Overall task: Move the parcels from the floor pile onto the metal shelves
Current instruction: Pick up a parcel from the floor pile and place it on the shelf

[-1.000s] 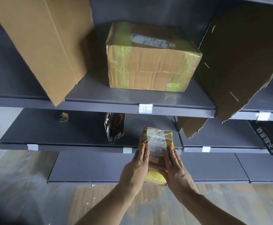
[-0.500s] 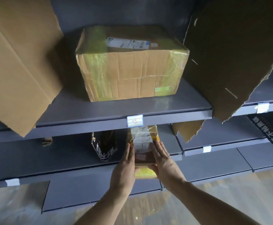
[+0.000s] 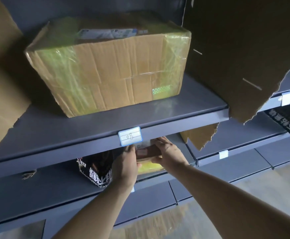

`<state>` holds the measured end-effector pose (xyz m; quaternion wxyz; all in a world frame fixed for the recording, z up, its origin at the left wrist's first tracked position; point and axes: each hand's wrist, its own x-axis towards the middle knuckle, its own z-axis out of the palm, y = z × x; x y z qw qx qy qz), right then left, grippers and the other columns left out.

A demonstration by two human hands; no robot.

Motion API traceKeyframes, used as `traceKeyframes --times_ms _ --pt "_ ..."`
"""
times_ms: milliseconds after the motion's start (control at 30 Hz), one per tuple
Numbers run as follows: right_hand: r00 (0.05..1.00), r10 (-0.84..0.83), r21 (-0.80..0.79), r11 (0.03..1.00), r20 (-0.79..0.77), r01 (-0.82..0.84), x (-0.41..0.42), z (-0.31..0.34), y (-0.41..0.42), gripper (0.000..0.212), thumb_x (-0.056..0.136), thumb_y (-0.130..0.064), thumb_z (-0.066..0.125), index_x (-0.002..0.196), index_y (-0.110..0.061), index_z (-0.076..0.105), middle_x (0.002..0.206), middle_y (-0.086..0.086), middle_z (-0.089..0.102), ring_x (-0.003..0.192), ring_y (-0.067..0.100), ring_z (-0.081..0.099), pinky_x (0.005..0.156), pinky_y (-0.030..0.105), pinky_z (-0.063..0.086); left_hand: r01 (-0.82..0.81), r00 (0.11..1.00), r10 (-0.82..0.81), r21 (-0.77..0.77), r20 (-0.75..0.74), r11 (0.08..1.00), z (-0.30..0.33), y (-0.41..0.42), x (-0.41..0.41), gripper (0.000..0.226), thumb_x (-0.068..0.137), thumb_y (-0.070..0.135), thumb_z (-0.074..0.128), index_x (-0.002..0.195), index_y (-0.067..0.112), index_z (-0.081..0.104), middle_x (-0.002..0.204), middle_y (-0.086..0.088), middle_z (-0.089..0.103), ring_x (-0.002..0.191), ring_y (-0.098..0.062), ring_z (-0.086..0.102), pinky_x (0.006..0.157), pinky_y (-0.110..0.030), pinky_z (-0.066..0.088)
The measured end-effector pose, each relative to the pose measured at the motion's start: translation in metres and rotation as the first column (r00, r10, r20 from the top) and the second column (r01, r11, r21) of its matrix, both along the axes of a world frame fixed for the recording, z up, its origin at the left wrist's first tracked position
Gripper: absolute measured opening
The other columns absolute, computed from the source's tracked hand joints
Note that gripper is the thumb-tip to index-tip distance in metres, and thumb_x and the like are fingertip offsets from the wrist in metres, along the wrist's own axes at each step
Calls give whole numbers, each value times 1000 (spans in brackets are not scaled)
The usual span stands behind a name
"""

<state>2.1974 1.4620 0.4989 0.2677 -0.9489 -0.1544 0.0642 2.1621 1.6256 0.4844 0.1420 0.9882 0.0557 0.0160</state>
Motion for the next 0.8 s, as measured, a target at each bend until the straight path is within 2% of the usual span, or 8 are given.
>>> traceKeyframes --times_ms 100,167,267,367,433,533,667,800 --pt "999 -26 -79 997 20 28 10 3 2 63 82 -26 76 139 -24 49 138 -4 48 132 16 41 107 22 25 -19 1000 17 99 24 995 -5 -1 15 56 76 39 79 123 24 52 116 2 64 101 -22 64 80 -33 51" --pt "999 -10 -192 981 51 20 15 0 4 63 85 -32 73 141 -26 45 141 -4 48 137 16 34 118 33 17 -34 999 31 146 22 989 -12 1 22 56 75 42 79 121 25 52 114 3 62 102 -21 63 79 -32 50" --pt "1000 13 -353 936 22 -5 19 8 9 62 90 -39 66 143 -18 41 145 1 47 142 19 27 121 42 9 -61 998 62 150 2 987 -17 -2 30 49 80 41 76 120 25 53 111 3 63 102 -20 63 78 -30 47" --pt "999 25 -488 873 20 -12 23 19 14 60 94 -43 59 144 -14 42 147 6 46 142 24 27 121 46 5 -38 998 42 77 -46 996 -26 -5 36 43 90 35 66 129 23 52 124 -3 59 114 -25 57 81 -28 44" --pt "998 61 -530 847 23 -40 20 21 13 73 95 -46 56 153 -14 26 158 6 30 148 25 15 121 48 -1 -63 998 63 51 6 997 -34 -5 37 59 85 27 70 137 20 44 137 -6 47 122 -31 51 91 -31 45" --pt "995 91 -499 865 38 -60 2 21 5 85 96 -46 54 157 -15 3 165 5 3 151 26 -5 121 47 -6 3 999 -7 95 35 996 -24 -6 21 85 68 25 81 140 18 36 141 -10 37 127 -36 43 105 -44 41" --pt "991 131 -398 910 4 -119 -43 22 -19 87 98 -36 54 157 -17 -7 162 1 -19 150 22 -14 122 39 -3 -93 991 92 2 97 996 -5 -9 -10 92 73 26 76 150 13 27 152 -15 25 139 -36 31 105 -47 44" --pt "985 52 -397 911 -165 -115 -91 32 -48 73 102 -39 44 158 -18 1 165 3 -9 151 22 -2 120 36 10 -68 998 67 -27 -16 997 13 -29 -52 59 89 25 61 143 19 38 143 -3 42 126 -25 49 93 -36 47"
